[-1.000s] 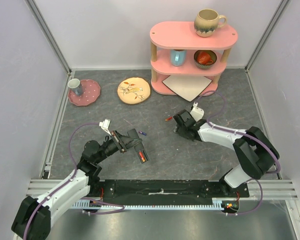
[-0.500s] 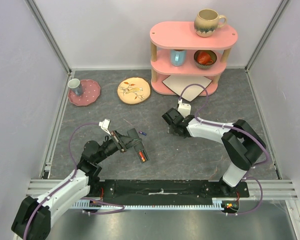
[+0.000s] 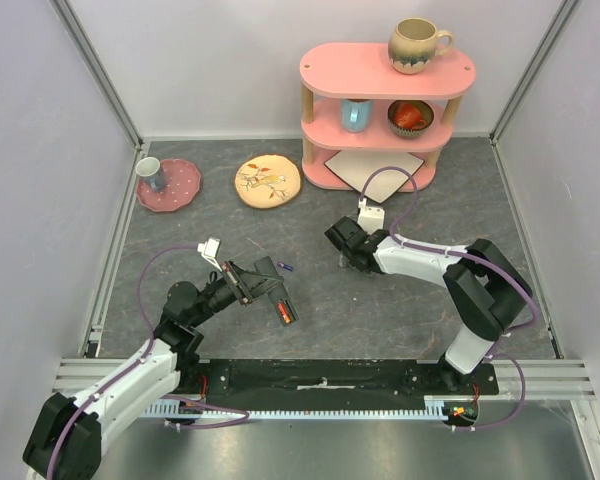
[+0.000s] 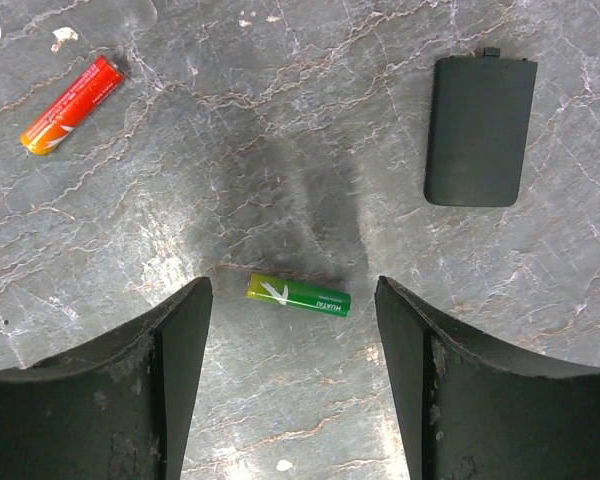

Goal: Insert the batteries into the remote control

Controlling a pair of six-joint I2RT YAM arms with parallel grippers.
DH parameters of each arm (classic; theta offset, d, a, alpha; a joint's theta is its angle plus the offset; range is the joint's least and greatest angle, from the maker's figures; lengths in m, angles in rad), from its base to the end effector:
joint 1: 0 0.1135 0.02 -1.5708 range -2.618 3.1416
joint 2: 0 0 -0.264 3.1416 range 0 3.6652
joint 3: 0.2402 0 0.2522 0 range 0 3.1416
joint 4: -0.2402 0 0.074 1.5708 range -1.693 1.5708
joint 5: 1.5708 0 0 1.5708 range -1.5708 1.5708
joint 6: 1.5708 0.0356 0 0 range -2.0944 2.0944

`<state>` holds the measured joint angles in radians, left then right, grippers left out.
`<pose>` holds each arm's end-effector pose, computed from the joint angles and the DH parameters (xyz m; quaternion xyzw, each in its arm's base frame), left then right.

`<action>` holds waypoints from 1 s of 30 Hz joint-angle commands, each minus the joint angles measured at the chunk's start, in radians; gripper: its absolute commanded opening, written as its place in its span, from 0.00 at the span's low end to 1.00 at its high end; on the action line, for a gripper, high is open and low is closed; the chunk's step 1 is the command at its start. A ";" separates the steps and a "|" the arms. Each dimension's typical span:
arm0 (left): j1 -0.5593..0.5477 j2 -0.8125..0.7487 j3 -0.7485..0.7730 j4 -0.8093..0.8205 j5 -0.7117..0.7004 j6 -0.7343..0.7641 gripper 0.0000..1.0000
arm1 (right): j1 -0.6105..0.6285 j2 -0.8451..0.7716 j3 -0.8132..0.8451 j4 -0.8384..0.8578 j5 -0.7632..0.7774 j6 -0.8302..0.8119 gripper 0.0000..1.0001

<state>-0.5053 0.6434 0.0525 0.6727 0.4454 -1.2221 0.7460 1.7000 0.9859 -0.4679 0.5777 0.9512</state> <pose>0.1251 -0.0867 0.1939 -0.0797 0.6759 -0.6425 0.3522 0.2466 0.2014 0.1641 0.1511 0.9299 -0.0458 0.3321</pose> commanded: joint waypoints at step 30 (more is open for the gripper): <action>0.005 0.009 -0.028 0.042 -0.007 0.004 0.02 | -0.028 -0.048 -0.113 0.109 -0.073 0.066 0.45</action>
<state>-0.5053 0.6586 0.0521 0.6724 0.4458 -1.2221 0.7200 1.6810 0.9024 -0.3634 0.5274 1.0035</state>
